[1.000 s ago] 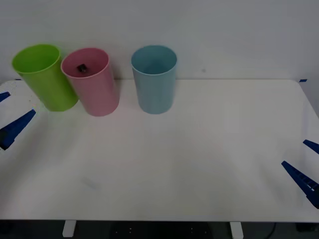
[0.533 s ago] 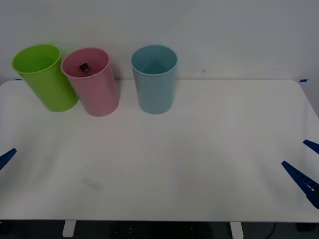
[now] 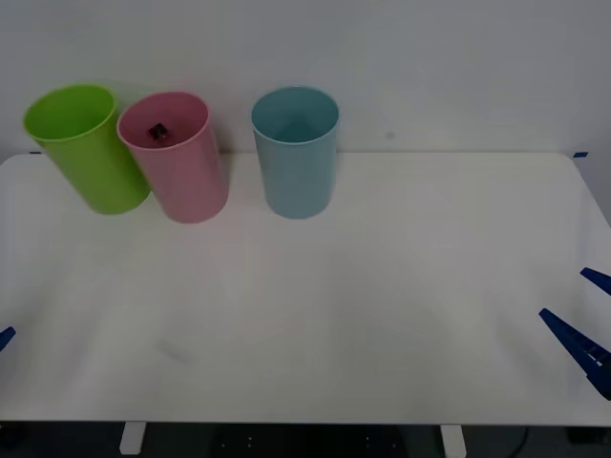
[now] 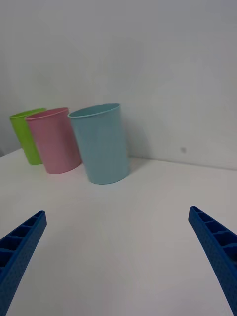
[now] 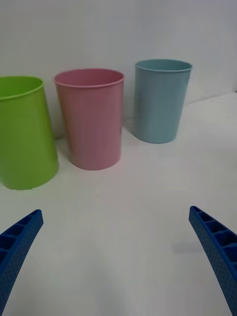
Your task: Grasp the object on the table and drop it into the matching bin: aluminum can to the light blue bin, PET bottle to the pink bin.
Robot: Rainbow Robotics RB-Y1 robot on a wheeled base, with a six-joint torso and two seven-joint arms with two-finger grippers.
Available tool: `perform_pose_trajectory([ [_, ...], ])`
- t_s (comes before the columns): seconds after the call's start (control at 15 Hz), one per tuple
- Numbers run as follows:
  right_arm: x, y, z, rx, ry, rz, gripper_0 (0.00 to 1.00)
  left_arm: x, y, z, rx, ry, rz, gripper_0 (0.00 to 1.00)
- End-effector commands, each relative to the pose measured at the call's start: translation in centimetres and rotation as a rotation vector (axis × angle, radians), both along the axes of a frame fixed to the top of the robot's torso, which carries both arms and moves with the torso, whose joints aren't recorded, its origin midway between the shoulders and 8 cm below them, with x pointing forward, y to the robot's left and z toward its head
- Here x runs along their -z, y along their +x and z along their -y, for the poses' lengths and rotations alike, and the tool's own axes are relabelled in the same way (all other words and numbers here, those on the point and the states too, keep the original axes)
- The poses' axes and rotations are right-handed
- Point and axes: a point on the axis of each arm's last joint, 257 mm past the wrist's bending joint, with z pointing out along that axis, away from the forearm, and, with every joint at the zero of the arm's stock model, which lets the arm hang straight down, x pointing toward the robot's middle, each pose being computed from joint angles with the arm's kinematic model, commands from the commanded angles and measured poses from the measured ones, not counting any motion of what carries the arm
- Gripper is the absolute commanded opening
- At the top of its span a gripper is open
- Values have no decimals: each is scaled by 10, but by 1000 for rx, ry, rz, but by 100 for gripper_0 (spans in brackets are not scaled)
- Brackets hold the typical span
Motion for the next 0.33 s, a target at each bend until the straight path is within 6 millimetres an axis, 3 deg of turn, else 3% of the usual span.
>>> perform_pose_trajectory([
  [0.07,0,0,0,0,0,0,100,5,1,7,13,-18,-13,100],
  [0.33,0,0,0,0,0,0,100,5,1,7,13,-18,-13,100],
])
